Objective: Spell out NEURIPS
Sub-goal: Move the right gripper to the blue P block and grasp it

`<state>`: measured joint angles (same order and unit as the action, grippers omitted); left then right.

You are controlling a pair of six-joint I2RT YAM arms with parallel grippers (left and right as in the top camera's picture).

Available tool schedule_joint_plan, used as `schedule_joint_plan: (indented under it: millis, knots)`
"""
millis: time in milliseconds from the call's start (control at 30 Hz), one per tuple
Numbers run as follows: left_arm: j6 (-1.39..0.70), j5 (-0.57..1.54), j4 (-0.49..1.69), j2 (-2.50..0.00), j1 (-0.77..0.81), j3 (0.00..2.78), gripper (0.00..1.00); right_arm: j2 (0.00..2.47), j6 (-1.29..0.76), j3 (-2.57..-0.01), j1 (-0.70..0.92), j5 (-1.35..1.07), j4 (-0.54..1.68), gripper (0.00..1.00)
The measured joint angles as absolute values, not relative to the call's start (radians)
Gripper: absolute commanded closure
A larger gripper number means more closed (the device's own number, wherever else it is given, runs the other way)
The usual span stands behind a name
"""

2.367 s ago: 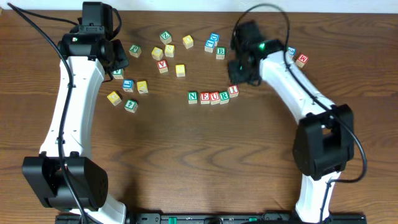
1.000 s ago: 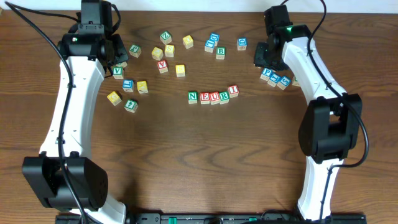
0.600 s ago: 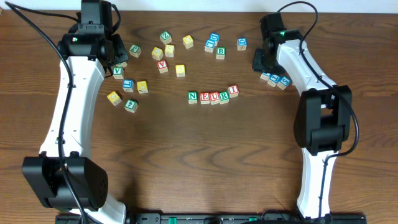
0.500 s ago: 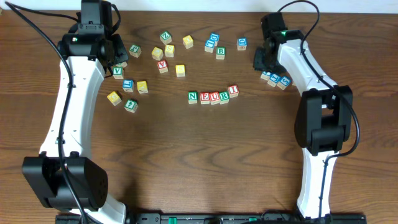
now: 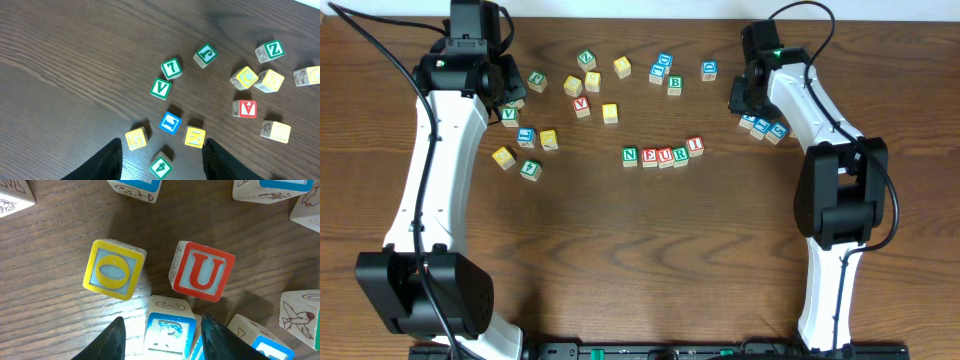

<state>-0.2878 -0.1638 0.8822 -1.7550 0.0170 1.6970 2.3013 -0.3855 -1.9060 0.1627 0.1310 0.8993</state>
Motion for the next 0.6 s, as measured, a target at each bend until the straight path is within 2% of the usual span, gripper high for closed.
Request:
schedule_joint_plan:
  millis: [267, 600]
  knots:
    - [-0.287, -0.164, 0.882, -1.755, 0.017, 1.697, 0.5, 2.301, -0.385, -1.871, 0.163, 0.131, 0.883, 0.59]
    - [-0.288, -0.164, 0.882, -1.754, 0.017, 1.697, 0.5, 2.301, -0.352, -1.87, 0.165, 0.123, 0.869, 0.73]
